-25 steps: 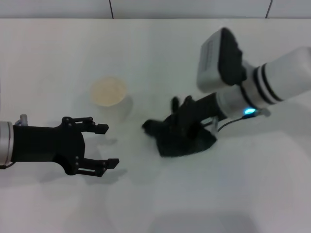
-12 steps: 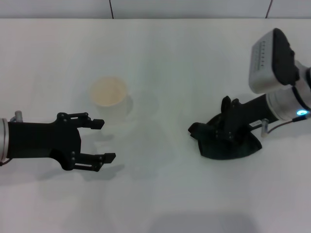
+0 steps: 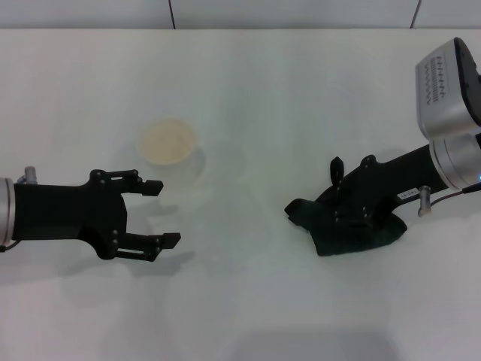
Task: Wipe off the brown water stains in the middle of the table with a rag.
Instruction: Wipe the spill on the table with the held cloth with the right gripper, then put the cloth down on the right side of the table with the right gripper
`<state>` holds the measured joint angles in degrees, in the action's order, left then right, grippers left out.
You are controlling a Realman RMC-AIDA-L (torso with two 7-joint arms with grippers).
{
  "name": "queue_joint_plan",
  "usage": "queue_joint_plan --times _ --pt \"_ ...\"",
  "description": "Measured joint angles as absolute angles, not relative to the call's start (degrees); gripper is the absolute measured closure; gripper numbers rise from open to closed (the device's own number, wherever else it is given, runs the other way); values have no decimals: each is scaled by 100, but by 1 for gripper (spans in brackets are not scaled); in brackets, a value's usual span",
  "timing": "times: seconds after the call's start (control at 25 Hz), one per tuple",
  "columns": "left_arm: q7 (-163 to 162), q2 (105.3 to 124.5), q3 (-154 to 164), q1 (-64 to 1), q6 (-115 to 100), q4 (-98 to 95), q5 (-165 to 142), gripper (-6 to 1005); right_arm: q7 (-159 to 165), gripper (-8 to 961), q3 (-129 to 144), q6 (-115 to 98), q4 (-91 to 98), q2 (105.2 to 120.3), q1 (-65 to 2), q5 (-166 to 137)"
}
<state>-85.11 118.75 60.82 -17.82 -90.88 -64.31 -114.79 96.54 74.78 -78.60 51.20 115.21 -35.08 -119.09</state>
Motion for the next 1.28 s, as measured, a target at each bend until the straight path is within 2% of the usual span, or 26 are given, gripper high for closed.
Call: queue_joint_plan --times 0.12,0.28,0.56,0.84,1.28 --pt "-8516 11877 6082 -1785 -9088 -6431 -11479 136 9634 682 7466 -7982 5135 11520 -3506 -11892" --pt "-8553 11876 6082 -1794 -9090 -6431 -11453 136 9538 641 7220 -8422 5182 11470 -3532 -11827" --pt "-8521 11861 6035 -1802 -9149 -6432 -11434 136 8859 570 5696 -9511 5198 11481 -3502 -11815" --pt "-8508 11841 6001 -1802 -9298 -6434 -11409 136 8758 574 5329 -9813 5375 11321 -3329 -11761" --pt "-8435 11832 5818 -1735 -9498 -6438 -11174 136 8327 574 4628 -10186 5392 11335 -3211 -11737"
